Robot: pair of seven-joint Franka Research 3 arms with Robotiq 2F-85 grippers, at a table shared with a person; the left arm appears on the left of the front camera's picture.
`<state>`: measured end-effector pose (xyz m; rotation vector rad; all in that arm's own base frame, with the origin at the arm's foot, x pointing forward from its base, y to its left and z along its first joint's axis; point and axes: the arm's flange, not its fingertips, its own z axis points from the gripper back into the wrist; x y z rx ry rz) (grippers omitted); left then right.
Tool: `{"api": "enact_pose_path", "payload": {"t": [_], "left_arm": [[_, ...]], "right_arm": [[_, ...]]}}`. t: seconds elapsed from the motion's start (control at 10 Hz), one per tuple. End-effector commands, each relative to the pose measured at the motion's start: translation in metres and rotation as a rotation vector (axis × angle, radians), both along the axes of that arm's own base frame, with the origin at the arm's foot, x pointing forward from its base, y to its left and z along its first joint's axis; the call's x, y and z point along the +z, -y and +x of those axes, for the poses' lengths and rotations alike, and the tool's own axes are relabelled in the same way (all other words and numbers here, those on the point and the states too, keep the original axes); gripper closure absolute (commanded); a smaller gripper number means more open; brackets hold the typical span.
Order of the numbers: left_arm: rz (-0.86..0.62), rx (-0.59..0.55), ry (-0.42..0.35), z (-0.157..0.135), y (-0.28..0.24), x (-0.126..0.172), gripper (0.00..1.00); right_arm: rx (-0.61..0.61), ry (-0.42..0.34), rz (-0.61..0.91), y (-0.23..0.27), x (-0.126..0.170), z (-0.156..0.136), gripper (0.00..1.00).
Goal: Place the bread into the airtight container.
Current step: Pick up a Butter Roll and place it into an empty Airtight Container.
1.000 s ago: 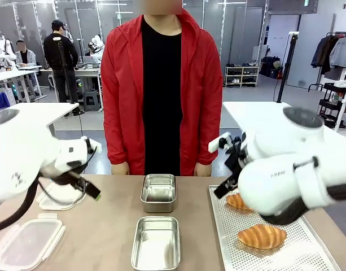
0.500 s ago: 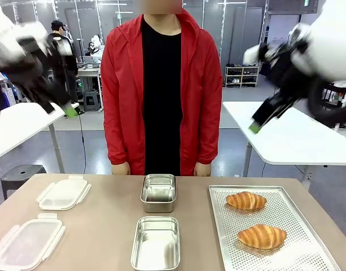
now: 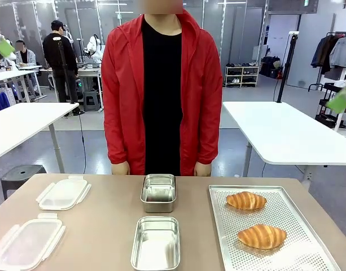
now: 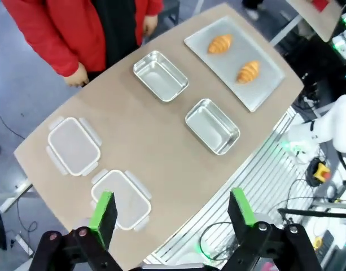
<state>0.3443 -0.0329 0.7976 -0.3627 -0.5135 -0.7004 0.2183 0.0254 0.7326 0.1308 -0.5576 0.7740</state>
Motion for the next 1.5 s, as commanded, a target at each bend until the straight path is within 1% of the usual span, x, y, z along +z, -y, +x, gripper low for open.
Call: {"api": "enact_pose_path", "payload": {"t": [0.0, 0.2, 0.3, 0.4, 0.5, 0.9, 1.0, 1.1, 1.2, 1.3, 1.4], "left_arm": [[-0.017, -0.013, 0.034, -0.022, -0.024, 0.005, 0.0], [-0.035, -0.017, 0.054, -0.042, -0.037, 0.008, 0.0], [-0.033, 0.005, 0.046, -0.042, -0.038, 0.003, 0.0], [-0.063, 0.026, 0.076, -0.042, -0.036, -0.002, 0.0], [-0.018, 0.025, 0.058, -0.043, -0.041, 0.017, 0.0], [-0.018, 0.025, 0.058, -0.043, -0.041, 0.017, 0.0], [-0.018, 0.025, 0.058, -0.043, -0.041, 0.017, 0.0], [-0.018, 0.025, 0.058, -0.043, -0.041, 0.017, 0.0], [-0.018, 0.025, 0.058, -0.043, -0.041, 0.017, 0.0], [-0.018, 0.025, 0.058, -0.043, -0.041, 0.017, 0.0], [-0.018, 0.025, 0.058, -0.043, -0.041, 0.017, 0.0]], "right_arm": [[-0.036, -0.011, -0.011, 0.018, 0.011, -0.005, 0.0], [-0.063, -0.016, -0.009, 0.024, 0.014, -0.004, 0.0], [-0.075, -0.019, 0.01, 0.024, 0.013, 0.003, 0.0], [-0.054, -0.006, 0.0, 0.023, 0.014, -0.013, 0.0], [-0.054, -0.006, 0.0, 0.023, 0.014, -0.013, 0.0], [-0.065, -0.006, -0.001, 0.023, 0.014, -0.011, 0.0], [0.047, -0.024, -0.095, 0.018, 0.012, 0.006, 0.0], [0.084, -0.035, -0.205, 0.014, 0.007, 0.025, 0.0], [0.172, -0.03, -0.275, 0.01, 0.003, 0.045, 0.0], [0.251, -0.076, -0.34, -0.002, -0.014, 0.066, 0.0], [0.203, -0.126, -0.396, -0.013, -0.034, 0.083, 0.0]]}}
